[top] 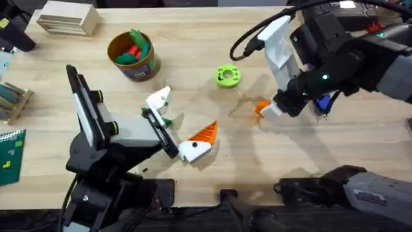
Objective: Pick up the gripper from the table and insert it into the empty holder that is missing its gripper. Then pick up a screw, insert it into the mounting hole, and use the screwdriver to tighten it. Finally, clean up the table by picking up the vegetable and placing it into the bucket.
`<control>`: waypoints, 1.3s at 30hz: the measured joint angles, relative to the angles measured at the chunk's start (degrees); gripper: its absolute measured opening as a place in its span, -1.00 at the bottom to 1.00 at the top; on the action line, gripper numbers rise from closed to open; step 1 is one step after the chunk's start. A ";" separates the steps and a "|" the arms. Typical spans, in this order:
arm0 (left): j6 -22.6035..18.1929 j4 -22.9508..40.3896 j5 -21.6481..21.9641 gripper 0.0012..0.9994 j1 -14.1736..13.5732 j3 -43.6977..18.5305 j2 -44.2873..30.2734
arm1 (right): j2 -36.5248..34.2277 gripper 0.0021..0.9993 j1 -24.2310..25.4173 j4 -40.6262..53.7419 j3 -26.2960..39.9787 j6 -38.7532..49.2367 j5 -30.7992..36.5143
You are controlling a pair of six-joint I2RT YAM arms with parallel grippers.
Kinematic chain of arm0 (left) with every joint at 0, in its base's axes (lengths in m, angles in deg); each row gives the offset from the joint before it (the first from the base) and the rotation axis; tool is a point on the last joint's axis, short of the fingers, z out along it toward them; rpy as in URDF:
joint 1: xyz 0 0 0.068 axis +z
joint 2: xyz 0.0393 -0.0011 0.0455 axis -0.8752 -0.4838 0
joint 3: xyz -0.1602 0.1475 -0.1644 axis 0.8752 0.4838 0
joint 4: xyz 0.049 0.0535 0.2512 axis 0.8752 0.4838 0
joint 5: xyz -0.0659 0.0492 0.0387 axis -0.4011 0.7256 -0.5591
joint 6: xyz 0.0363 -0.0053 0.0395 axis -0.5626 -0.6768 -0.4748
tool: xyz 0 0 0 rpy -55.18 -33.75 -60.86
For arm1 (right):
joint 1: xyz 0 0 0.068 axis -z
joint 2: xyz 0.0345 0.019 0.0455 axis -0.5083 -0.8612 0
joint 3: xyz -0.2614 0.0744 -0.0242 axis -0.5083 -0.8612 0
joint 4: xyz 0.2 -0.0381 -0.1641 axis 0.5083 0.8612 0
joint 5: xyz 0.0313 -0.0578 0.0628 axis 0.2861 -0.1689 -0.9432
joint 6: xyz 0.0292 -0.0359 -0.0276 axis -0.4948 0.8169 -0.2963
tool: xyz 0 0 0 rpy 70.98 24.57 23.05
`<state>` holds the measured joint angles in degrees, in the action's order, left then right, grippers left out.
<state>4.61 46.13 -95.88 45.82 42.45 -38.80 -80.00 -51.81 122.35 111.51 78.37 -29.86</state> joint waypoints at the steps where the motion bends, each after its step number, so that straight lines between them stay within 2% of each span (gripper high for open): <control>1: -0.02 0.00 0.02 0.97 0.00 0.00 0.00 | -0.02 -0.08 0.00 0.17 0.00 0.00 0.00; 2: 0.00 0.00 0.01 0.97 0.00 0.00 -0.02 | -0.02 -0.28 0.00 0.22 0.00 0.26 0.07; 4: 0.00 0.00 -0.01 0.98 0.00 0.00 -0.02 | -0.02 -0.81 0.00 0.12 0.00 0.50 0.24; 5: -0.02 0.00 -0.01 0.98 0.00 0.00 -0.02 | -0.02 -0.94 0.00 0.03 0.05 0.34 0.20; 9: 0.00 0.00 -0.01 0.98 0.00 0.00 0.00 | -0.02 -0.97 0.00 0.54 0.82 0.38 0.26; 10: -0.01 0.00 -0.01 0.97 0.00 0.00 -0.02 | 0.59 -0.97 0.24 1.88 3.09 -0.40 0.33; 11: 0.00 0.00 -0.03 0.97 0.00 0.00 -0.01 | 4.19 -0.97 2.16 1.98 5.29 -1.21 0.07; 14: 0.00 0.00 -0.07 0.98 0.00 0.00 -0.02 | 10.20 -0.97 6.69 1.29 6.08 -2.52 -2.77; 16: 0.00 0.01 -0.09 0.97 0.00 0.00 0.00 | 13.99 -0.97 11.19 -0.74 6.04 -4.16 -8.04; 17: 0.00 0.00 -0.09 0.97 0.00 0.00 0.00 | 16.99 -0.97 17.35 -7.94 4.33 -7.43 -18.33; 21: 0.00 0.00 -0.12 0.97 0.00 0.00 -0.02 | 15.62 -0.97 19.89 -21.13 -3.10 -16.99 -32.53; 23: 0.00 0.00 -0.12 0.97 0.00 0.00 0.00 | 12.25 -0.97 19.12 -27.46 -6.47 -25.13 -38.88; 24: 0.00 0.02 -0.11 0.97 0.00 0.00 -0.01 | 7.57 -0.97 16.68 -30.93 -8.48 -36.07 -45.39; 29: -0.02 0.00 -0.12 0.98 0.00 0.00 0.00 | 2.35 -0.97 10.59 -38.76 -8.81 -48.55 -55.14; 31: 0.00 0.00 -0.12 0.97 0.00 0.00 0.00 | -3.25 -0.97 3.37 -49.76 -8.81 -60.39 -62.27; 35: 0.00 0.02 -0.12 0.97 0.00 0.00 -0.02 | -7.48 -0.97 -0.07 -56.58 -8.81 -67.44 -65.64; 39: 0.00 0.02 -0.12 0.97 0.00 0.00 -0.02 | -10.29 -0.97 -1.44 -59.00 -8.81 -72.44 -67.32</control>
<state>4.61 46.16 -95.99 45.82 42.45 -38.83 -90.29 -53.25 63.35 102.70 5.93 -97.18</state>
